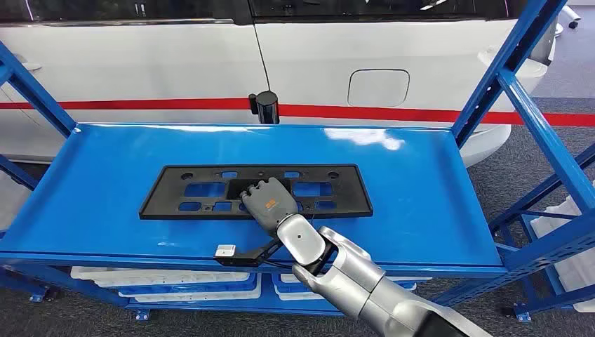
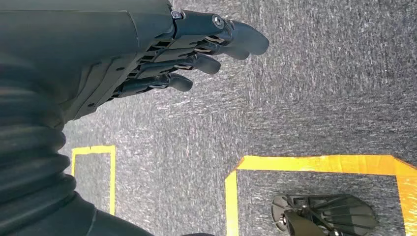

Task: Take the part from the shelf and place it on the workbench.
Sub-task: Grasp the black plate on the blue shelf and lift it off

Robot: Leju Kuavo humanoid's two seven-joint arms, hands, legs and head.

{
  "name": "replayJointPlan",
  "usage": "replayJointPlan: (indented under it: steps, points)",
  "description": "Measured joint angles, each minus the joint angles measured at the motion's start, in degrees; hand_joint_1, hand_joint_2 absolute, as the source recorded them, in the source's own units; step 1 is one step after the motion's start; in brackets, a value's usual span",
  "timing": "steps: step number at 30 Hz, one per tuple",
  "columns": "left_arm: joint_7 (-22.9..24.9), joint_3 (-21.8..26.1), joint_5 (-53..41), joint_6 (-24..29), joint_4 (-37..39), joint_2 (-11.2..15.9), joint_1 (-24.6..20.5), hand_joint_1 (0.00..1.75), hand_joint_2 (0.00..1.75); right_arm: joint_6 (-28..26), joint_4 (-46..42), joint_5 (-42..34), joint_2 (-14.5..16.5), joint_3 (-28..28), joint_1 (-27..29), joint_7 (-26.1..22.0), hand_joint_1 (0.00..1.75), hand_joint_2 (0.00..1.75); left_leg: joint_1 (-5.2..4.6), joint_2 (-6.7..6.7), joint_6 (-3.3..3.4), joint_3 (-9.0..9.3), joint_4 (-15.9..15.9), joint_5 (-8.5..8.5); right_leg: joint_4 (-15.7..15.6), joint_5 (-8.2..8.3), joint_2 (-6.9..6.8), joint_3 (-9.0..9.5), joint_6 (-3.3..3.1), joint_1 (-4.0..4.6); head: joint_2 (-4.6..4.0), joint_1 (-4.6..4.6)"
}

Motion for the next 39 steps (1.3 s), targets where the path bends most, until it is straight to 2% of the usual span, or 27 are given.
replayJointPlan:
  steps: [10, 13, 17, 22, 26, 28, 31, 32, 35, 39]
  points:
    - [-0.02, -0.01, -0.08, -0.01, 0.0, 0.0, -0.01, 0.0, 1.75, -0.83, -2.86, -0.88, -0.51, -2.48, 0.99, -0.25, 1.75, 1.75, 0.0, 0.0, 0.0, -0.03, 0.0, 0.0, 0.0, 0.0, 0.0, -0.03, 0.0, 0.0, 0.0, 0.0]
    - [-0.16, -0.01, -0.53, 0.01, 0.0, 0.0, 0.0, 0.0, 1.75, -2.91, -3.66, -3.79, -0.56, -3.28, 1.61, -1.98, 1.75, 1.75, 0.0, 0.0, 0.0, -0.03, 0.0, 0.0, 0.0, 0.0, 0.0, -0.03, 0.0, 0.0, 0.0, 0.01]
    - [-0.89, -0.02, -2.52, 0.93, 0.0, 0.0, -0.01, 0.0, 1.75, -9.78, -8.63, -18.79, -1.46, -6.68, 3.92, -11.75, 1.75, 1.75, 0.0, 0.01, 0.0, -0.01, 0.01, -0.01, -0.01, 0.0, 0.01, -0.05, 0.0, 0.0, 0.0, 0.0]
    - [-2.18, -0.66, -6.02, 6.04, 0.0, -0.09, 0.13, 0.0, 1.75, -16.52, -20.21, -39.94, -4.37, -13.2, 8.86, -25.2, 1.75, 1.75, -0.01, -0.02, 0.0, -0.01, 0.02, -0.02, -0.03, 0.0, -0.02, -0.02, 0.0, -0.02, 0.0, 0.01]
    - [-2.56, -1.01, -7.02, 7.82, 0.0, -0.21, 0.17, 0.0, 1.75, -17.51, -30.04, -56.53, -6.43, -17.86, 14.32, -34.98, 1.75, 1.75, -0.03, -0.01, 0.01, -0.03, 0.03, -0.03, -0.03, 0.01, -0.01, -0.03, 0.02, -0.03, 0.01, 0.0]
    - [-2.53, -0.99, -6.84, 7.41, 0.0, -0.31, 0.24, 0.0, 1.75, -17.66, -34.81, -61.35, -7.24, -19.31, 17.06, -38.69, 1.75, 1.75, -0.03, -0.03, 0.01, -0.07, 0.03, -0.03, -0.03, 0.02, -0.01, -0.06, 0.03, -0.03, 0.0, -0.01]
    - [-2.45, -0.89, -5.93, 5.03, 0.0, -0.4, 0.27, 0.0, 0.44, -17.99, -40.86, -63.76, -8.32, -20.48, 19.8, -41.29, 1.75, 1.75, -0.02, 0.0, 0.01, -0.08, 0.02, -0.03, -0.03, 0.02, 0.0, -0.09, 0.03, -0.02, 0.01, -0.01]
    - [-2.59, -0.8, -5.38, 3.62, 0.0, -0.42, 0.25, 0.0, 0.44, -18.07, -42.49, -64.21, -8.65, -20.69, 20.47, -41.84, 1.75, 1.75, -0.01, 0.01, 0.01, -0.08, 0.02, -0.03, -0.03, 0.02, 0.0, -0.09, 0.03, -0.02, 0.01, -0.01]
    - [-3.93, -0.44, -4.2, 0.08, 0.0, -0.42, 0.26, 0.0, 1.75, -18.21, -46.94, -64.86, -9.63, -21.26, 21.99, -43.12, 1.75, 1.75, -0.01, -0.01, 0.01, -0.1, 0.02, -0.03, -0.03, 0.01, 0.0, -0.1, 0.03, -0.01, 0.01, 0.0]
    - [-6.08, -0.1, -3.84, -2.37, 0.0, -0.42, 0.22, 0.0, 1.75, -18.35, -50.9, -65.34, -10.69, -22.09, 22.51, -43.53, 1.75, 1.75, -0.01, 0.0, 0.01, -0.09, 0.02, -0.02, -0.03, 0.02, 0.0, -0.09, 0.03, -0.01, 0.0, -0.01]
